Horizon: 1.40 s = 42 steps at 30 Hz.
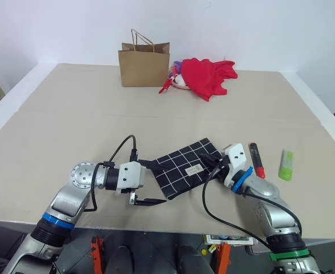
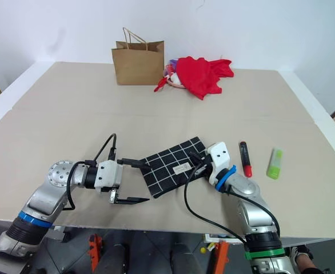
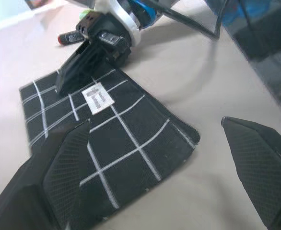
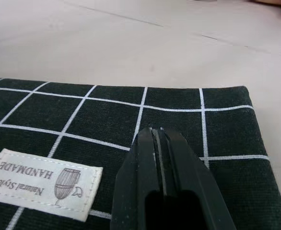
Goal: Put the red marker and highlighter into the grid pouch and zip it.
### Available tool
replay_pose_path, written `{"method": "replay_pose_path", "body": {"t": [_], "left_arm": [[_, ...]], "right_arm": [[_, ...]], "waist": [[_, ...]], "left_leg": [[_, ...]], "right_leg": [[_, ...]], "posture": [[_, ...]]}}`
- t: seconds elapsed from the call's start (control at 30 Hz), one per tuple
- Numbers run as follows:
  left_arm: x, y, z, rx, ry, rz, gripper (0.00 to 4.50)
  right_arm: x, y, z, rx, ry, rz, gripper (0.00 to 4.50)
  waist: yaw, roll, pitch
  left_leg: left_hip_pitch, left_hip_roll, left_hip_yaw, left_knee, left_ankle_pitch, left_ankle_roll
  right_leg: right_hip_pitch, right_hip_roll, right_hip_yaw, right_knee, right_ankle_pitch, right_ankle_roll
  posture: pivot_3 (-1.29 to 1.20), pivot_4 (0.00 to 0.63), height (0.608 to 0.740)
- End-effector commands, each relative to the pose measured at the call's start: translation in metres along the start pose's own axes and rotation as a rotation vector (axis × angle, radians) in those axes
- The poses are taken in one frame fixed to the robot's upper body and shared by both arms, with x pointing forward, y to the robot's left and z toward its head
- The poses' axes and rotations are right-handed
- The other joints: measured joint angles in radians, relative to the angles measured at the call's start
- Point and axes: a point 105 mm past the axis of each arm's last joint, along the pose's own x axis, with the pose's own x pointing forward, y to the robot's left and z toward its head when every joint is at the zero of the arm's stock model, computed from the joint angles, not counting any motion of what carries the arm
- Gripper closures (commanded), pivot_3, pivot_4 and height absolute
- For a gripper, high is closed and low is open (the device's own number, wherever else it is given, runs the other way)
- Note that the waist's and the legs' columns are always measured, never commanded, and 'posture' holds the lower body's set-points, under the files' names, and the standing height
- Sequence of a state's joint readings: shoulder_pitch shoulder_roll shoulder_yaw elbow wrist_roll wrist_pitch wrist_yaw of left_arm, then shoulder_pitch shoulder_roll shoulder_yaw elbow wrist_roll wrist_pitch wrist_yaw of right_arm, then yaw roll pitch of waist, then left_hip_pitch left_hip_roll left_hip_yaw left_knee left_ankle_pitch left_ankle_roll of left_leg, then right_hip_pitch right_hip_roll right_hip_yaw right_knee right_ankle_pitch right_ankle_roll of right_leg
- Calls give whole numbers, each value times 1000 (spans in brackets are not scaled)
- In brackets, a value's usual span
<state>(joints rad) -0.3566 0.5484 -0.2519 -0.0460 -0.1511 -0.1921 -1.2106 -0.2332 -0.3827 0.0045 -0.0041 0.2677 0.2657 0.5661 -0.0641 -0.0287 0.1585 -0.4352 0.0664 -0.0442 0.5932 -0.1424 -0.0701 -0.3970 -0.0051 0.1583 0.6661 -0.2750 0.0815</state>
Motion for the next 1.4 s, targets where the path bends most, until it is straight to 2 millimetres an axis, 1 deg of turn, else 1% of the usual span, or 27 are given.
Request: {"method": "replay_pose_path", "body": {"t": [0.03, 0.17, 0.33, 0.47, 0.7, 0.77, 0.83, 0.87, 0.9, 0.93, 0.97, 1.0, 1.03, 1.1, 1.13, 1.2, 1.23, 1.27, 1.3, 1.33, 1.37, 1.4], "left_arm": [[-1, -13, -12, 147, 57, -70, 0], [6, -12, -17, 208, 56, -45, 0], [19, -10, -23, 239, 62, -41, 0], [30, -6, -28, 247, 73, -40, 0], [44, -2, -36, 264, 83, -62, 0], [51, -3, -39, 265, 86, -82, 0], [56, -4, -42, 267, 90, -100, 512], [58, -3, -43, 268, 91, -102, 989], [60, -3, -44, 263, 91, -109, 1311], [61, -3, -44, 261, 90, -118, 2053], [61, -3, -45, 262, 93, -123, 2329], [62, -2, -46, 256, 100, -126, 2839], [62, -2, -47, 248, 108, -134, 3225], [61, 0, -49, 236, 117, -133, 4144], [59, 3, -50, 217, 120, -125, 4443], [55, 14, -47, 152, 101, -79, 4443], [52, 23, -42, 89, 67, -41, 4443], [49, 30, -37, 40, 34, -12, 4443], [43, 39, -30, -18, -16, 15, 4443], [37, 46, -22, -76, -70, 26, 4481], [29, 52, -15, -125, -118, 30, 4500], [22, 56, -9, -160, -153, 16, 4500]], "right_arm": [[5, 7, -5, 8, 17, 14, 4445], [4, 9, -5, 6, 14, 18, 4445], [-1, 8, -5, 3, 18, 14, 4445], [-2, 6, -3, 1, 12, -5, 4445], [-3, 6, 0, -4, 9, -9, 4445], [-4, 7, 0, -1, 6, -10, 4445], [-4, 8, 0, -3, 6, -7, 4500], [-4, 9, 0, -4, 6, -4, 4500], [-4, 9, 0, -3, 6, -2, 4500], [-4, 10, 1, -3, 6, -2, 4500], [-3, 10, 1, -3, 6, -2, 4500], [-3, 10, 1, -4, 5, -2, 4500], [-3, 10, 2, -6, 5, -1, 4500], [-3, 9, 2, -12, 5, -2, 4500], [-3, 9, 3, -15, 4, -3, 4500], [-3, 8, 7, -41, -8, -5, 4500], [-5, 7, 13, -70, -26, -8, 4500], [-6, 6, 20, -96, -51, -10, 4500], [-9, 3, 37, -90, -117, -29, 4500], [-15, -2, 54, -75, -190, -53, 4185], [-24, -7, 72, -72, -263, -69, 3867], [-34, -10, 83, -88, -306, -67, 3195]], "waist": [[-5, 0, 0], [-7, 0, -1], [-8, 1, -1], [-7, 1, -1], [-7, 2, -2], [-6, 2, -2], [-6, 2, -2], [-6, 2, -2], [-7, 2, -2], [-7, 2, -2], [-7, 2, -2], [-7, 2, -2], [-7, 2, -2], [-8, 4, -3], [-8, 5, -4], [-9, 6, -4], [-9, 6, -4], [-11, 6, -4], [-12, 6, -3], [-12, 6, -2], [-16, 6, -2], [-16, 7, -2]], "left_leg": [[0, 0, 0, 0, 0, 0], [0, 0, 0, 0, 0, 0], [1, 0, 0, 0, 0, 0], [6, 0, 0, 0, 0, 0], [6, 0, 0, 0, 1, 1], [6, 0, 0, 0, 1, 2], [6, -1, 0, 0, 1, 2], [6, -1, 0, 1, 2, 2], [6, -2, 0, 1, 2, 2], [6, -2, 0, 1, 2, 2], [6, -2, 0, 1, 2, 2], [6, -2, 0, 1, 2, 2], [6, -2, 0, 1, 2, 2], [6, -2, 0, 1, 2, 2], [6, -2, 0, 1, 2, 2], [7, -2, 0, 1, 2, 2], [7, -2, -1, 0, 2, 2], [7, -2, -1, 0, 2, 2], [6, -2, -1, 0, 2, 2], [4, -2, -1, 0, 2, 3], [3, -2, -1, 0, 2, 3], [-2, -2, -1, 0, 2, 3]], "right_leg": [[0, 0, 0, 0, 1, 0], [0, 0, 0, 0, 1, -1], [2, 0, 0, 0, 0, 0], [8, 0, 0, 0, 0, 0], [9, 0, 0, 0, 0, -1], [9, 0, 0, 0, 0, 0], [9, 0, 0, 0, 0, 0], [9, 0, 1, 0, 0, 0], [9, -1, 1, 0, 0, 0], [9, -1, 1, 0, 0, 0], [9, -1, 1, 0, 0, 0], [9, -1, 1, 0, 0, -1], [9, -1, 1, 0, 0, -1], [9, -1, 1, 0, 0, -1], [9, -1, 1, 0, 0, -1], [9, -1, 1, 0, 0, -1], [9, 0, 1, 0, 0, -1], [9, 0, 1, 0, 0, -1], [8, 0, 1, 0, 0, -1], [6, 0, 1, 0, 0, -1], [4, 0, 1, 0, 1, -1], [-1, 0, 1, 0, 1, 0]], "posture": [[0, 150, 740], [0, 150, 740], [0, 150, 740], [0, 150, 740], [0, 150, 740], [0, 150, 740], [0, 150, 740], [0, 150, 740], [0, 150, 740], [0, 150, 740], [0, 150, 740], [0, 150, 740], [0, 150, 740], [0, 150, 740], [0, 150, 740], [0, 150, 740], [0, 150, 740], [0, 150, 740], [0, 150, 740], [0, 150, 740], [0, 150, 740], [0, 150, 740]]}}
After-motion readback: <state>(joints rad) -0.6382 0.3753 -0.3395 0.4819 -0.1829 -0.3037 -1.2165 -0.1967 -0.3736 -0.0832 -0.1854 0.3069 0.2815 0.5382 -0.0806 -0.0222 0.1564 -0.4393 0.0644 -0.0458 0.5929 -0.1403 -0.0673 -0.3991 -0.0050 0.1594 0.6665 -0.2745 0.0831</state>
